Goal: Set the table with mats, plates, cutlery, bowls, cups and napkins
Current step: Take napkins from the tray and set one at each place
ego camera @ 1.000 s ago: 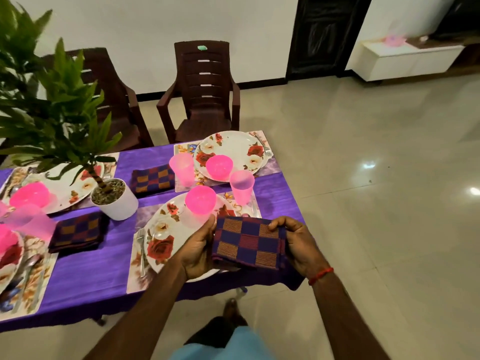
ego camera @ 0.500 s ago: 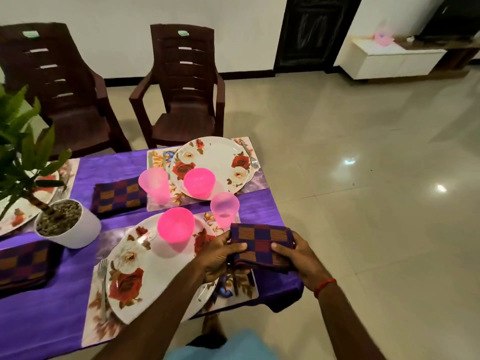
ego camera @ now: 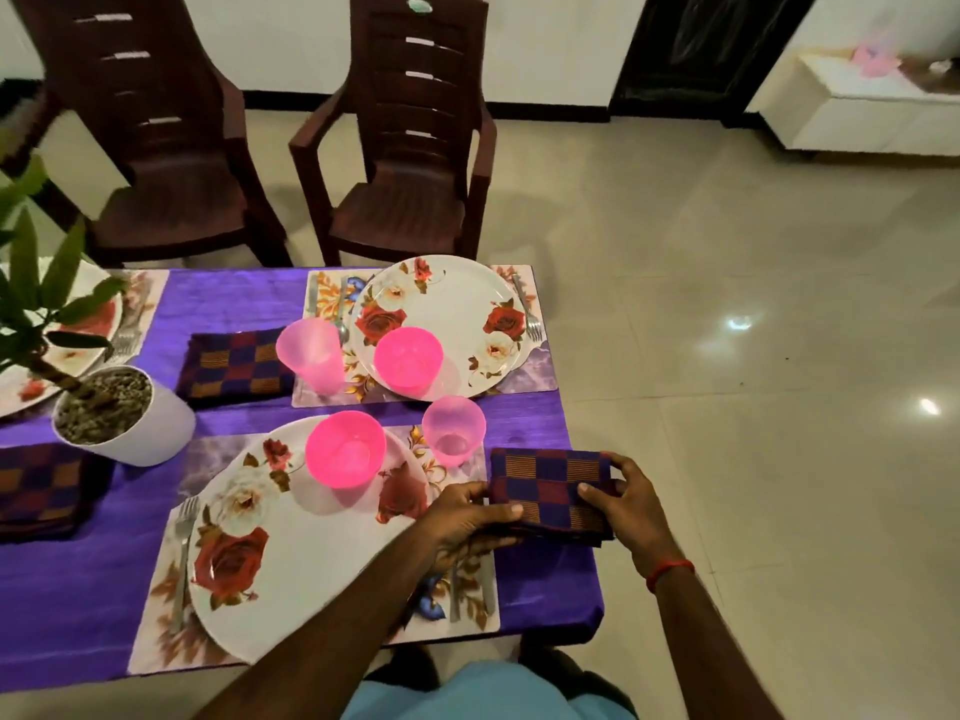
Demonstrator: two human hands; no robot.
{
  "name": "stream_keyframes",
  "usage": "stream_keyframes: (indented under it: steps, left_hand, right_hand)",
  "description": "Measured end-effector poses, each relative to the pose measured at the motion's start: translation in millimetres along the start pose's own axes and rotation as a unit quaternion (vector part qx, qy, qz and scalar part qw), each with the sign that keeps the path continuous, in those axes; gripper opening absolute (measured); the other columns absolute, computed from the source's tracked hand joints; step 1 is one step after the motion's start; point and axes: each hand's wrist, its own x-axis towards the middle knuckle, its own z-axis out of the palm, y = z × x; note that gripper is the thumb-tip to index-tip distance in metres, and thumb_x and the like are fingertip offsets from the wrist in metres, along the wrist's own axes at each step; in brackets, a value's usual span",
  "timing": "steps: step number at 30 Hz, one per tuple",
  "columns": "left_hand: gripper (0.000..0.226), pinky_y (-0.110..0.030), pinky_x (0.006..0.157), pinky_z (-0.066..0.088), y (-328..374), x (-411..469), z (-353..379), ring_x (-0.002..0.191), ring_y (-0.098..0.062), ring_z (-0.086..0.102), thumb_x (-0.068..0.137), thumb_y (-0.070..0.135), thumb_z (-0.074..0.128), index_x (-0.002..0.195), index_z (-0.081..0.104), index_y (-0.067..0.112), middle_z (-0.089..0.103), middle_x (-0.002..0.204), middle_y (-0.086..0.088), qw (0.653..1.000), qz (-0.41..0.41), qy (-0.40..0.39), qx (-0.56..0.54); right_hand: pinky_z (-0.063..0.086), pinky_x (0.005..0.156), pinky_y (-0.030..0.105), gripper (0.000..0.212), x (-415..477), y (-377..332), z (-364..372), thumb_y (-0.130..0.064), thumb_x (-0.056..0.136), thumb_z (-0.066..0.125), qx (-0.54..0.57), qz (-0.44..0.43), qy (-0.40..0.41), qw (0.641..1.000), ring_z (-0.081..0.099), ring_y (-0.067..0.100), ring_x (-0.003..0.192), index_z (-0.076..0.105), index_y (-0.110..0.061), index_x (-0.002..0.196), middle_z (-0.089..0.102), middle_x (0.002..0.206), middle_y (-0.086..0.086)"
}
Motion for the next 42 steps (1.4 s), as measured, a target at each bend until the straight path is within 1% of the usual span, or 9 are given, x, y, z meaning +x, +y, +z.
stream_keyframes:
  steps: [6, 10, 15, 18, 22, 26, 32, 38, 42]
  left_hand:
    - [0.04, -0.029, 0.07, 0.063, -3.9, 25.4, 15.6, 0.097, -0.029, 0.076, 0.082, -0.004, 0.079, 0.12, 0.066, -0.007, 0.076, 0.11, -0.019, 0.989, 0.035, 0.118, -0.077]
    - [0.03, -0.028, 0.063, 0.062, -13.0, 40.0, 33.9, 0.084, -0.027, 0.077, 0.082, -0.008, 0.078, 0.109, 0.067, -0.011, 0.077, 0.101, -0.02, 0.964, 0.063, 0.2, -0.165]
    - [0.036, -0.028, 0.063, 0.062, -22.5, 59.8, 50.3, 0.075, -0.025, 0.076, 0.08, -0.017, 0.075, 0.112, 0.058, -0.013, 0.073, 0.098, -0.026, 0.911, 0.125, 0.302, -0.253]
    - [0.042, -0.029, 0.071, 0.063, -27.9, 66.4, 58.0, 0.083, -0.026, 0.077, 0.079, -0.014, 0.078, 0.117, 0.06, -0.019, 0.074, 0.104, -0.026, 0.891, 0.156, 0.34, -0.257]
    - [0.029, -0.031, 0.072, 0.064, -27.7, 68.3, 66.6, 0.081, -0.027, 0.076, 0.079, -0.014, 0.077, 0.106, 0.067, -0.015, 0.074, 0.101, -0.027, 0.857, 0.189, 0.393, -0.273]
    - [0.015, -0.031, 0.067, 0.065, -22.3, 68.9, 74.8, 0.067, -0.021, 0.075, 0.081, -0.019, 0.073, 0.088, 0.066, -0.008, 0.072, 0.084, -0.022, 0.824, 0.209, 0.426, -0.309]
    - [0.019, -0.033, 0.066, 0.065, -22.3, 66.7, 74.5, 0.071, -0.025, 0.074, 0.082, -0.021, 0.071, 0.089, 0.063, -0.005, 0.071, 0.082, -0.02, 0.804, 0.217, 0.462, -0.306]
    - [0.021, -0.032, 0.066, 0.065, -30.1, 68.9, 68.4, 0.082, -0.033, 0.075, 0.081, -0.017, 0.075, 0.098, 0.065, -0.01, 0.073, 0.097, -0.027, 0.8, 0.206, 0.49, -0.277]
    - [0.022, -0.033, 0.067, 0.063, -37.2, 67.1, 69.0, 0.079, -0.028, 0.075, 0.083, -0.009, 0.078, 0.101, 0.066, -0.012, 0.074, 0.095, -0.025, 0.809, 0.205, 0.493, -0.247]
  right_hand:
    - [0.063, 0.079, 0.045, 0.043, 60.7, -4.9, -15.6, -0.017, 0.082, 0.083, -0.06, -0.037, -0.048, 0.996, 0.068, 0.023, 0.099, 0.058, -0.023, 0.117, 0.07, 0.109, 0.005]
    - [0.058, 0.064, 0.025, 0.044, 89.6, -8.8, -19.4, -0.02, 0.08, 0.085, -0.098, -0.072, -0.066, 0.99, 0.068, 0.014, 0.089, 0.059, -0.021, 0.116, 0.069, 0.104, 0.001]
    - [0.052, 0.061, 0.017, 0.044, 119.2, -12.8, -17.9, -0.019, 0.078, 0.087, -0.113, -0.099, -0.095, 0.984, 0.068, 0.017, 0.089, 0.062, -0.017, 0.115, 0.069, 0.102, 0.002]
    - [0.05, 0.057, 0.011, 0.044, 126.7, -13.9, -14.2, -0.017, 0.08, 0.085, -0.108, -0.114, -0.109, 0.982, 0.066, 0.012, 0.086, 0.062, -0.016, 0.117, 0.068, 0.102, 0.001]
    - [0.049, 0.054, 0.007, 0.043, 136.9, -12.7, -7.7, -0.015, 0.082, 0.083, -0.099, -0.124, -0.129, 0.979, 0.062, 0.005, 0.085, 0.062, -0.014, 0.119, 0.067, 0.102, 0.002]
    - [0.051, 0.063, 0.012, 0.044, 144.8, -8.6, -5.2, -0.02, 0.085, 0.081, -0.099, -0.131, -0.144, 0.976, 0.067, 0.017, 0.094, 0.062, -0.013, 0.124, 0.068, 0.106, 0.003]
    - [0.061, 0.087, 0.039, 0.047, 157.3, -7.2, -1.2, -0.018, 0.088, 0.077, -0.124, -0.149, -0.193, 0.962, 0.07, 0.021, 0.099, 0.062, -0.014, 0.132, 0.073, 0.11, 0.005]
    - [0.054, 0.072, 0.021, 0.054, 152.5, -11.7, 0.8, -0.019, 0.087, 0.078, -0.147, -0.171, -0.187, 0.956, 0.066, 0.02, 0.092, 0.056, -0.014, 0.137, 0.066, 0.11, 0.004]
    - [0.057, 0.079, 0.034, 0.062, 149.9, -7.0, 1.3, -0.028, 0.087, 0.079, -0.179, -0.187, -0.151, 0.954, 0.064, 0.025, 0.1, 0.05, -0.018, 0.141, 0.058, 0.127, 0.011]
